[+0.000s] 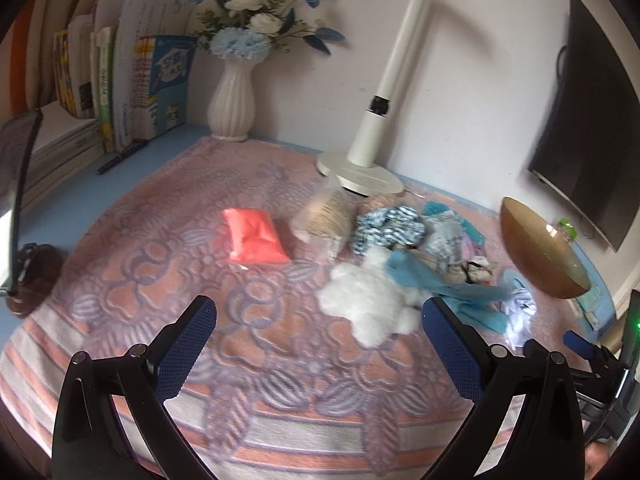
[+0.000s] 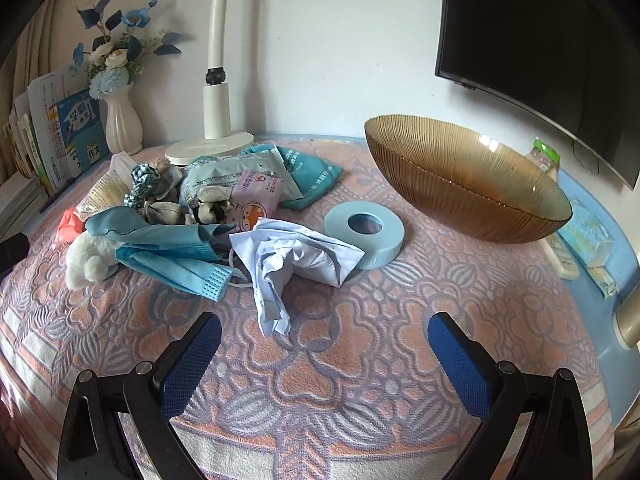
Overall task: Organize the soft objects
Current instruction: 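Move both tools toward the pile of soft items on the bed, then grasp the red-orange pouch with the left tool while the right tool grasps the white printed bag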
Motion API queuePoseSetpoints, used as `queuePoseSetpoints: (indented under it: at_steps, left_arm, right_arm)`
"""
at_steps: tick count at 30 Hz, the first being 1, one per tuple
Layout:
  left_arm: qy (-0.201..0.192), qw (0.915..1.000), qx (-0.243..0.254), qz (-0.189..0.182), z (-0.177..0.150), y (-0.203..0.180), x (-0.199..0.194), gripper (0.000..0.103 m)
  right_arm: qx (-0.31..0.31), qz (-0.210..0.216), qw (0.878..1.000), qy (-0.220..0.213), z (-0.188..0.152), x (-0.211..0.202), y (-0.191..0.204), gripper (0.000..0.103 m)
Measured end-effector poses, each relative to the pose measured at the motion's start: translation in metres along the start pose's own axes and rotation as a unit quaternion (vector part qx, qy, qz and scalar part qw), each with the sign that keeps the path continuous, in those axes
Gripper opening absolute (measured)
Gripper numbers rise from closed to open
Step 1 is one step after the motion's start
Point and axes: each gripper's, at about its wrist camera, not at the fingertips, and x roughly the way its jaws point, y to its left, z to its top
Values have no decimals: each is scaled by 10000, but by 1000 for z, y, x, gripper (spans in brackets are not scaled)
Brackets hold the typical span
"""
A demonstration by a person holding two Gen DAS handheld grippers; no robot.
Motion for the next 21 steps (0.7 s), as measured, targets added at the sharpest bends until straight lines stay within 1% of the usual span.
queuePoseSetpoints:
  at_steps: [2, 9, 12, 14, 15, 17, 20, 21]
  left_arm:
    - [-6, 9999, -16, 153, 3, 5, -2, 102]
    - [81, 9999, -61, 100, 3, 12, -1, 102]
    - [109, 9999, -1, 130, 4, 10, 0, 102]
    - [75, 9997, 54, 212, 10, 10, -2, 102]
    - [50, 9995, 90, 286, 14, 10, -3, 102]
    - [56, 9988, 182, 446, 23, 13, -2, 102]
    - [214, 9976, 289, 593, 34, 19, 8, 102]
    - [286, 9970, 315, 651, 37, 21, 13, 102]
  right_arm:
    - [52, 12, 10000, 38, 0, 2, -1, 103]
    - [117, 25, 9999, 100, -1, 5, -3, 103]
    - [135, 15, 9998, 120, 0, 6, -4, 103]
    - [77, 20, 9999, 137, 4, 3, -1, 103]
    - [34, 90, 9999, 138, 10, 0, 3, 103]
    - [-67, 395, 9992, 86, 28, -11, 14, 103]
    - [-272, 984, 9947, 88, 70, -23, 42, 103]
    - [-316, 1259, 9914, 141, 87, -25, 54, 101]
